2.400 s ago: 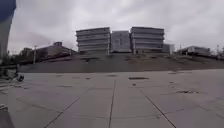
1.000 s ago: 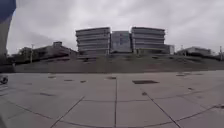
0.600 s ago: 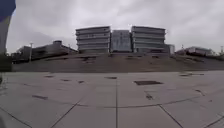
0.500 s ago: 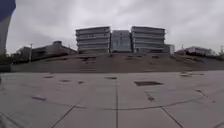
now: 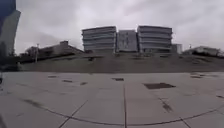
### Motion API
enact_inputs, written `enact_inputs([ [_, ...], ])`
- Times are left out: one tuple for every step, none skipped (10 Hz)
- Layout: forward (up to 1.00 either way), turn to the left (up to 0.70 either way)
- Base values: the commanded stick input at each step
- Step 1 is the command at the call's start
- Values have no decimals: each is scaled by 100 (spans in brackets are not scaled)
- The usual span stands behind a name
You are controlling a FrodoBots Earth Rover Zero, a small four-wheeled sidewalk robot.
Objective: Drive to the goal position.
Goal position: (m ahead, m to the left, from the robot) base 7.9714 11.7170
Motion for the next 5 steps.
enact_inputs([
  [70, 0],
  [70, 0],
  [70, 0],
  [70, 0],
  [70, 0],
])
